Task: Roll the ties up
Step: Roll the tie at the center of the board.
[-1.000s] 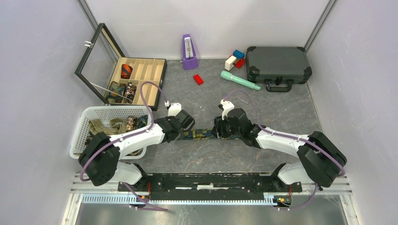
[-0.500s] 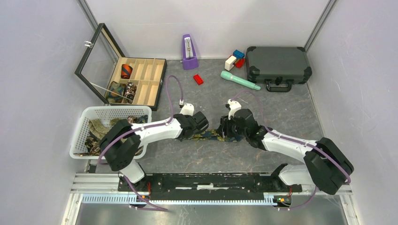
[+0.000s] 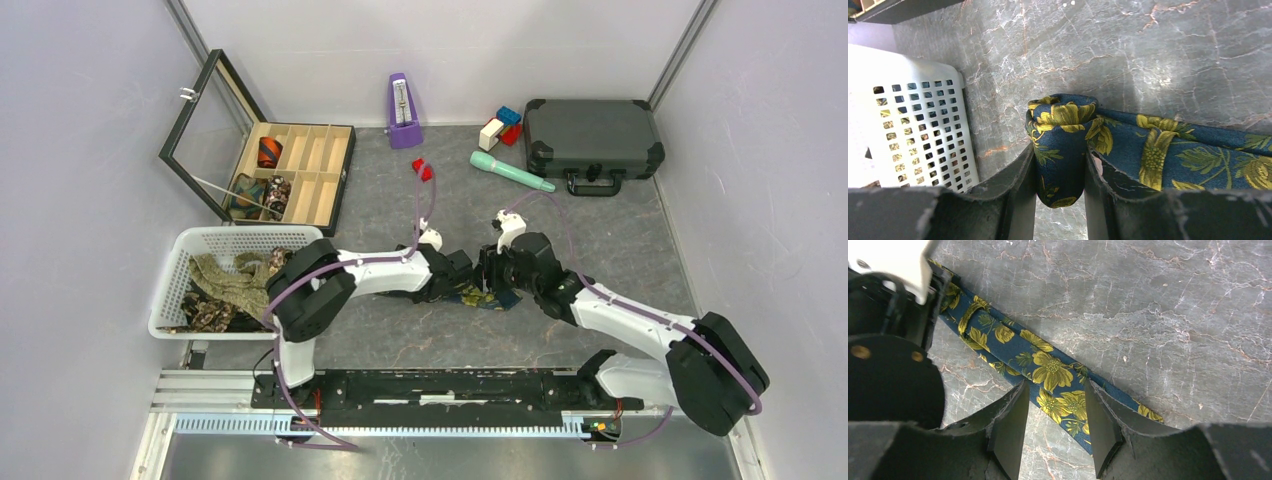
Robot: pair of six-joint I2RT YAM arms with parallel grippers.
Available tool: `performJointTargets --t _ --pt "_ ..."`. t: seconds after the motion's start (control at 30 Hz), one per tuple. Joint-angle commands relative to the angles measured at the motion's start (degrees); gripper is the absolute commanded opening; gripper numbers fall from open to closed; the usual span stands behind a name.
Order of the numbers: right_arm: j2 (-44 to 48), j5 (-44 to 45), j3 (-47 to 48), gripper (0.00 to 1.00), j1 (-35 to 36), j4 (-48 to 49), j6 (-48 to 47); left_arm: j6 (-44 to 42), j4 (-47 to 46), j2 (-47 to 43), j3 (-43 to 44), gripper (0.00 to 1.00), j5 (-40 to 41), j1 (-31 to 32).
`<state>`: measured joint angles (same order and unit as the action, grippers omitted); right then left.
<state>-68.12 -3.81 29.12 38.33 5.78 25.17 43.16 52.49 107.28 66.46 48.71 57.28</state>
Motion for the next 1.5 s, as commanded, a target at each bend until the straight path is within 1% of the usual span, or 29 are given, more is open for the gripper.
performJointTargets --t 0.0,0.1,0.4,0.57,0.8,1.3,1.47 --pt "2.4 1.0 -0.5 0.51 -0.5 -0.2 -0.8 0.3 1.2 4.8 2.6 0.23 -2.8 1.1" --pt "3.0 1.1 -0.5 0.51 -0.7 -0.6 -0.9 -0.1 1.1 6.9 3.9 0.23 -4.5 1.4" --pt "4.4 0.9 -0.6 0.51 -1.1 -1.3 -1.1 -1.6 1.1 10.9 6.2 0.30 -8.2 2.4" --pt "4.8 0.8 -0.5 0.51 -1.2 -1.7 -1.1 -2.4 1.1 9.9 6.5 0.40 -9.7 2.6" --pt "4.9 0.9 0.2 0.51 -1.3 -2.0 -1.2 -3.2 1.2 8.7 6.7 0.50 -11.8 2.6" --pt "3.5 0.7 2.2 0.51 -1.3 -2.0 -1.0 -4.8 1.4 4.4 7.1 0.60 -13.1 2.7" --pt "1.8 0.4 2.0 0.51 -1.3 -0.9 -0.7 -5.2 3.1 4.0 8.7 0.64 -12.8 2.6"
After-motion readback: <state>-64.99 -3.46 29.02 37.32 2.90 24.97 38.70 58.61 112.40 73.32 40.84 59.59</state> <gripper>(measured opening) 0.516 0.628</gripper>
